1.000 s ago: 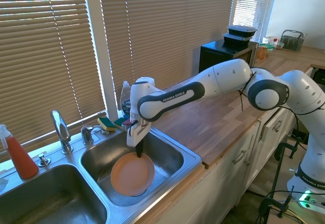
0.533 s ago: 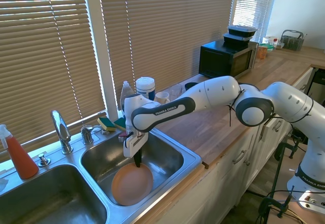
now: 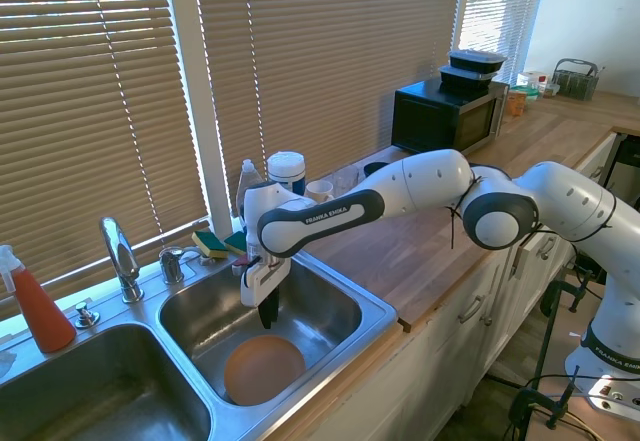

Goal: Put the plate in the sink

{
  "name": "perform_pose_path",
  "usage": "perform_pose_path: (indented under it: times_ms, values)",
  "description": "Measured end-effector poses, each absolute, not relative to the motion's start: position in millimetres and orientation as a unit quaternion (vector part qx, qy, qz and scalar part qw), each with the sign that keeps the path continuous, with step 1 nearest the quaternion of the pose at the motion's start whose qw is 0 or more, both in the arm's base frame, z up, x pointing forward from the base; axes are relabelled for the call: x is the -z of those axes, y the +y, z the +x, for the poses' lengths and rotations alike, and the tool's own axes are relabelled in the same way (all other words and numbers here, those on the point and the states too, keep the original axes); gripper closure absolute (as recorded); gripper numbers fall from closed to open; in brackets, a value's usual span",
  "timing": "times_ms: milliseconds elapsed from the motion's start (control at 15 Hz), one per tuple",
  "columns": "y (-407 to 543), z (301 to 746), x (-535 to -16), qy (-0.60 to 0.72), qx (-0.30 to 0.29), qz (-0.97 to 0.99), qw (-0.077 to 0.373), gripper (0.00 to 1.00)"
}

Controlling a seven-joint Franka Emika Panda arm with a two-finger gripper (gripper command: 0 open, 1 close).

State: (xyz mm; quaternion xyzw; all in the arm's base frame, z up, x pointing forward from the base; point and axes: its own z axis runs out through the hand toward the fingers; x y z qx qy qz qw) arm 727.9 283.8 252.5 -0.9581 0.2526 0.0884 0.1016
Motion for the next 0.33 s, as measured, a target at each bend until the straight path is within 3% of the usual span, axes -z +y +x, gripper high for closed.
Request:
perform_pose_path:
  times_ms: [333]
  values:
    - [276,720,-319,0.260,-0.061,-0.957,0.112,0.00]
